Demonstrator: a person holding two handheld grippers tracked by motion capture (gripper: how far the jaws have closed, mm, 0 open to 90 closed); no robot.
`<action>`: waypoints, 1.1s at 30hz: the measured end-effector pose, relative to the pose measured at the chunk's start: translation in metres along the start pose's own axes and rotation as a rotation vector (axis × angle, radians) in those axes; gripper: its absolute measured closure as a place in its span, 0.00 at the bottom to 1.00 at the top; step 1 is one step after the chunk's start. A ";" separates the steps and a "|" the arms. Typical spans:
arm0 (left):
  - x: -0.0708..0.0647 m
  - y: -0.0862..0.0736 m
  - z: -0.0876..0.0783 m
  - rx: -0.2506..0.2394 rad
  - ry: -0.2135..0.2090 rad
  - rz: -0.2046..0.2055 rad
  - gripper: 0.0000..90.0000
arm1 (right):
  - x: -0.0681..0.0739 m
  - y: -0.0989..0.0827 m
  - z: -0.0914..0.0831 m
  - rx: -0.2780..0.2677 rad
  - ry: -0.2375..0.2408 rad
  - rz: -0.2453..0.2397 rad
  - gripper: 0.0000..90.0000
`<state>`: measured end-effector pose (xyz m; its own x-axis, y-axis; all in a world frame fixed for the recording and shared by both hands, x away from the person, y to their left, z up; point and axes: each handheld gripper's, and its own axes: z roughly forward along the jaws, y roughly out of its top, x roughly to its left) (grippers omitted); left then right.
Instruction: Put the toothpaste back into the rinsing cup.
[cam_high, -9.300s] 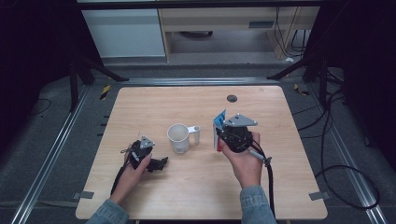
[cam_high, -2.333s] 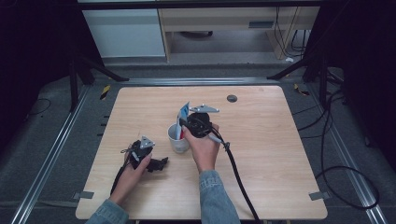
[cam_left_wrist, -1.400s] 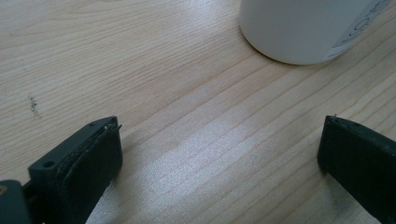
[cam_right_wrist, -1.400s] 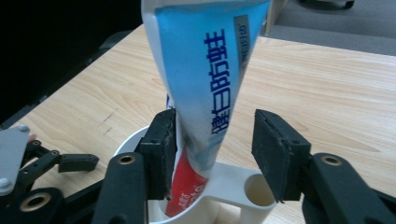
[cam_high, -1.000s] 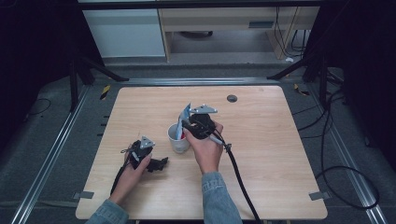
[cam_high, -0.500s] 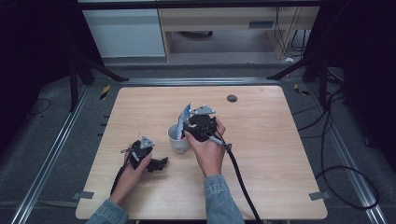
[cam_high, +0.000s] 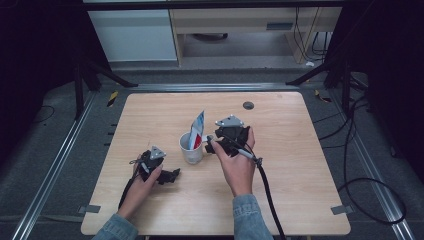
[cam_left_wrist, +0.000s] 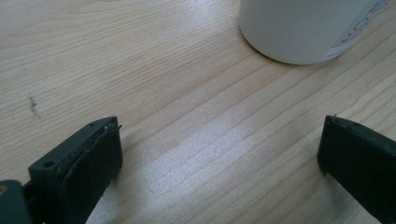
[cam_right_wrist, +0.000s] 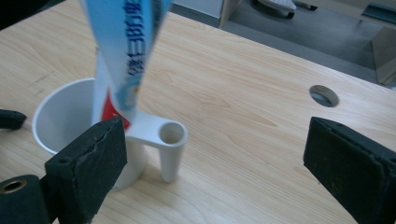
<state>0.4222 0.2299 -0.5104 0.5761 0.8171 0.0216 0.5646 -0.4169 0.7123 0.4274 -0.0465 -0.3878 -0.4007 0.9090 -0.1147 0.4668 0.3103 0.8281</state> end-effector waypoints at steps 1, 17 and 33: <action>0.000 0.000 0.000 0.000 0.000 0.000 0.00 | -0.003 -0.002 -0.002 -0.001 -0.003 -0.002 0.07; 0.000 0.000 0.000 0.002 -0.001 0.000 0.00 | -0.045 -0.034 -0.021 0.057 -0.066 0.023 0.07; 0.000 0.000 0.000 0.002 -0.001 0.000 0.00 | -0.102 -0.075 -0.029 0.162 -0.125 0.071 0.09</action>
<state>0.4222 0.2299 -0.5103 0.5764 0.8169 0.0208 0.5662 -0.4175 0.7107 0.4101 -0.1706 -0.4219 -0.2667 0.9543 -0.1349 0.6148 0.2762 0.7387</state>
